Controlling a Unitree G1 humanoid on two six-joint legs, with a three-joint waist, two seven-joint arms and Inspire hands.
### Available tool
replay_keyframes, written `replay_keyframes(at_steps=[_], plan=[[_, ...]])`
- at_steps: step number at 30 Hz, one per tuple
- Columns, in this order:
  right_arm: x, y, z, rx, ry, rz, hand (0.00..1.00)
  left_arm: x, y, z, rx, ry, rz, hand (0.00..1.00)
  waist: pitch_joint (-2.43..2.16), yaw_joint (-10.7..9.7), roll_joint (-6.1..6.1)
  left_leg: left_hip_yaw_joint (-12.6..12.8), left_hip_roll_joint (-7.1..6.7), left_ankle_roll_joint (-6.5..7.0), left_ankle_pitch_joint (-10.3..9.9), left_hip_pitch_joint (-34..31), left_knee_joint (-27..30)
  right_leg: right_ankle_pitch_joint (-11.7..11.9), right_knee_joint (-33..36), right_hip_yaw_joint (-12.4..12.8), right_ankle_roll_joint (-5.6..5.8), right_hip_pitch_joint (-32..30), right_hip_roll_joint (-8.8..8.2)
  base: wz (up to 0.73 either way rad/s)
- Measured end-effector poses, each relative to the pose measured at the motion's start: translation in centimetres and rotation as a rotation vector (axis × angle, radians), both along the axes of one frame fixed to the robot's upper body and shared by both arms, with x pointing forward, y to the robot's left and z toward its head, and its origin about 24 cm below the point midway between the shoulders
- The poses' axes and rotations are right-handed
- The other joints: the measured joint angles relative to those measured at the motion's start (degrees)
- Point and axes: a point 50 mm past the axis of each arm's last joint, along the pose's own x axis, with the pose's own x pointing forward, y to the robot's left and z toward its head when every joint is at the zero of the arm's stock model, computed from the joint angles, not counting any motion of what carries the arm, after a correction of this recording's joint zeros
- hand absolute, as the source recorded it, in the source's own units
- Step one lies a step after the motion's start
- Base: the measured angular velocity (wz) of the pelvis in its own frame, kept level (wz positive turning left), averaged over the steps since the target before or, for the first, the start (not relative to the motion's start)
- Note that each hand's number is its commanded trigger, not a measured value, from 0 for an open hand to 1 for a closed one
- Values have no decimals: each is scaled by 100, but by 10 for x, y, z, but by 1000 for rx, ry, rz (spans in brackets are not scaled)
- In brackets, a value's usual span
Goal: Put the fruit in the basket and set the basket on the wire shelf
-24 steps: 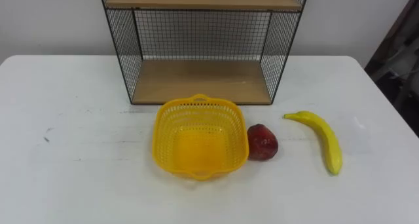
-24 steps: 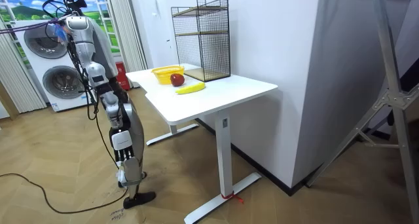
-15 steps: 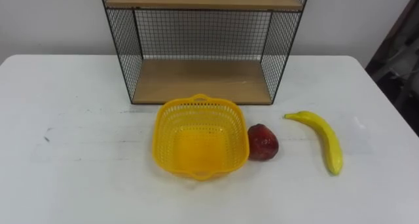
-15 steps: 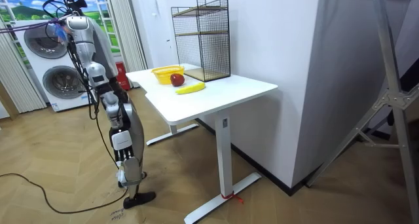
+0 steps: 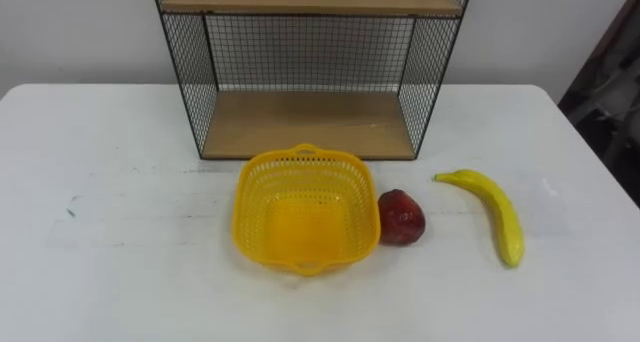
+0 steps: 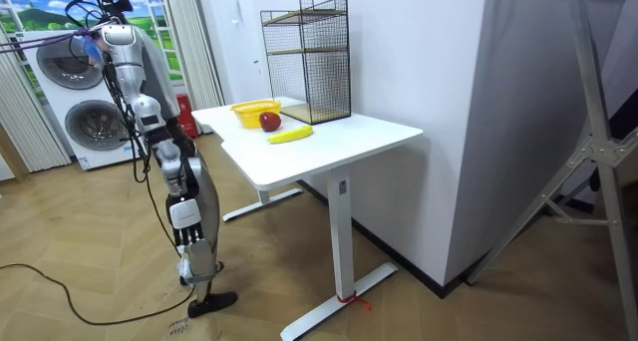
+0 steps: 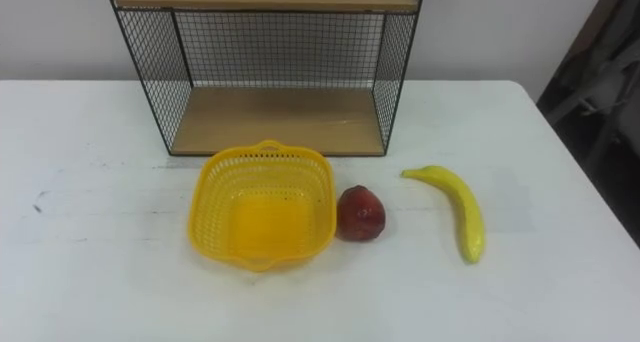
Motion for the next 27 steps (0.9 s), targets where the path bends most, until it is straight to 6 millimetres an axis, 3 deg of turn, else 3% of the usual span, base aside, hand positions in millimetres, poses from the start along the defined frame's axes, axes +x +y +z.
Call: replay_keyframes(at_steps=[6,17,20,27], plan=[[-4,-3,0,-78,-31,-209,0,-5,1,0,4,11,25,0,2,-3,38,5,1,2,-2,44,-84,-1,5,11,2,-8,4,-1],[-40,-7,5,-291,-8,-1064,0,-10,12,4,54,-37,159,0,21,-299,29,176,3,2,-1,59,-78,-14,119,171,3,-111,9,-9],[-23,-22,7,-366,-117,-1418,0,-14,17,5,89,-50,196,0,26,-443,-15,195,-10,5,-3,66,-77,-29,191,230,18,-156,4,-6],[14,-54,16,-404,-300,-1841,0,-27,23,9,156,-73,317,0,-4,-655,-86,174,-2,23,-13,49,-87,-20,200,164,21,-168,4,2]])
